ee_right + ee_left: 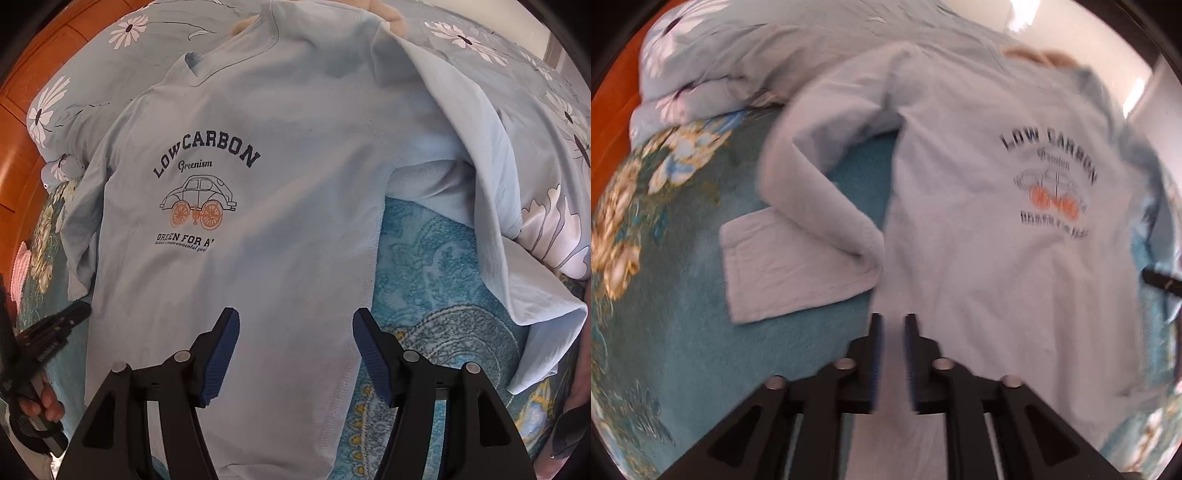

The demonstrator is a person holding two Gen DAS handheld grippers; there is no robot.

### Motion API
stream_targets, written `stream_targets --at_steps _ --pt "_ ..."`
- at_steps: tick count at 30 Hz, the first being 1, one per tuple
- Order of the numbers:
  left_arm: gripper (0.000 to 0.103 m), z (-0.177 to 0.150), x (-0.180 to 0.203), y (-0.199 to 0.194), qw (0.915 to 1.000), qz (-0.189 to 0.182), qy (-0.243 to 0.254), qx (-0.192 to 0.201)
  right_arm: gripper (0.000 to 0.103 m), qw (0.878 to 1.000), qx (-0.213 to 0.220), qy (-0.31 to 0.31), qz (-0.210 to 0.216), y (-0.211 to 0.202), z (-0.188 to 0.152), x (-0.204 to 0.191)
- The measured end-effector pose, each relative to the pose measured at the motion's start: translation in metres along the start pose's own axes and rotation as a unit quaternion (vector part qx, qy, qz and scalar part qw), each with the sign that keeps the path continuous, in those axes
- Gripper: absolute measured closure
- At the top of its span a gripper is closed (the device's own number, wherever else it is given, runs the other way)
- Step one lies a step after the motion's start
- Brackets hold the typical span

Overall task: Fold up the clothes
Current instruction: 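Grasp the sleeve cuff with the left gripper and lift it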

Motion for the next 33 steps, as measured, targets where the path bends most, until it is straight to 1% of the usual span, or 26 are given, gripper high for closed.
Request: stream_targets --at_steps 1,2,4,5,7,8,10,12,14,16,17,19,20,21,22,23,25,26,29,31,33 --pt "0.060 0.005 -0.015 -0.005 0.9995 -0.006 -0.030 0.012 0.028 1.000 0.001 0.000 0.002 0.000 -0.001 0.000" --pt "0.057 0.009 -0.030 -0.009 0.9979 -0.006 -0.060 0.023 0.027 1.000 0.002 0.001 0.006 0.000 -0.001 -0.001" --pt "0.056 0.010 -0.068 -0.009 0.9922 0.015 -0.119 0.031 0.027 1.000 0.003 0.003 0.009 0.001 -0.001 -0.001" --pt "0.056 0.010 -0.082 -0.007 0.9892 0.027 -0.141 0.029 0.027 1.000 0.003 0.004 0.009 0.002 -0.001 -0.002" --pt "0.056 0.004 -0.100 0.002 0.9846 0.038 -0.170 0.016 0.027 1.000 0.001 0.007 0.014 0.004 -0.001 -0.004" --pt "0.057 0.000 -0.106 0.006 0.9825 0.037 -0.182 0.013 0.027 1.000 0.001 0.009 0.017 0.004 -0.001 -0.005" --pt "0.058 -0.003 -0.113 0.012 0.9781 0.022 -0.207 0.011 0.027 1.000 0.000 0.004 0.019 0.004 -0.002 -0.010" --pt "0.058 -0.005 -0.117 0.014 0.9736 0.014 -0.228 0.014 0.027 1.000 0.000 -0.003 0.017 0.004 0.000 -0.014" --pt "0.059 -0.005 -0.114 0.011 0.9720 0.009 -0.233 0.023 0.027 1.000 -0.001 -0.007 0.015 0.004 0.000 -0.018" --pt "0.076 -0.004 -0.107 0.010 0.9722 -0.009 -0.233 0.023 0.027 1.000 -0.001 -0.007 0.014 0.005 0.002 -0.020" --pt "0.077 -0.004 -0.103 0.012 0.9736 -0.014 -0.227 0.018 0.027 1.000 -0.001 -0.006 0.013 0.005 0.002 -0.021" --pt "0.092 -0.004 -0.099 0.015 0.9772 -0.003 -0.212 0.012 0.027 1.000 -0.002 -0.006 0.011 0.005 0.003 -0.022" --pt "0.093 -0.004 -0.098 0.014 0.9775 -0.002 -0.211 0.014 0.027 1.000 -0.002 -0.006 0.011 0.005 0.003 -0.022" --pt "0.096 -0.003 -0.099 0.009 0.9770 0.001 -0.212 0.020 0.027 1.000 -0.001 -0.006 0.011 0.004 0.003 -0.023" --pt "0.097 -0.002 -0.102 0.003 0.9763 0.007 -0.214 0.029 0.027 1.000 0.002 -0.007 0.010 0.002 0.003 -0.023" --pt "0.097 0.001 -0.107 -0.006 0.9767 0.025 -0.209 0.042 0.027 1.000 0.004 -0.007 0.009 0.000 0.004 -0.023" --pt "0.097 0.014 -0.123 -0.029 0.9765 0.081 -0.186 0.073 0.027 1.000 0.010 -0.006 0.006 -0.003 0.007 -0.021" --pt "0.097 0.022 -0.134 -0.040 0.9746 0.111 -0.172 0.090 0.027 1.000 0.014 -0.005 0.004 -0.005 0.008 -0.020" --pt "0.097 0.047 -0.178 -0.069 0.9625 0.190 -0.145 0.129 0.027 1.000 0.020 0.003 -0.002 -0.005 0.012 -0.013" --pt "0.097 0.072 -0.211 -0.080 0.9532 0.226 -0.134 0.149 0.027 1.000 0.020 0.012 -0.004 -0.005 0.014 -0.009" --pt "0.097 0.097 -0.242 -0.080 0.9472 0.253 -0.122 0.155 0.027 1.000 0.021 0.019 -0.006 -0.004 0.015 -0.006"
Point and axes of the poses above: each gripper's, at about its wrist camera, not at the fingertips, and y roughly the way its jaws point, x to its right, z to its top, the point moved 5 cm from there along y, roughly the way its jaws point, and after that the axes turned 11 degrees about y, right-handed, at the moved point
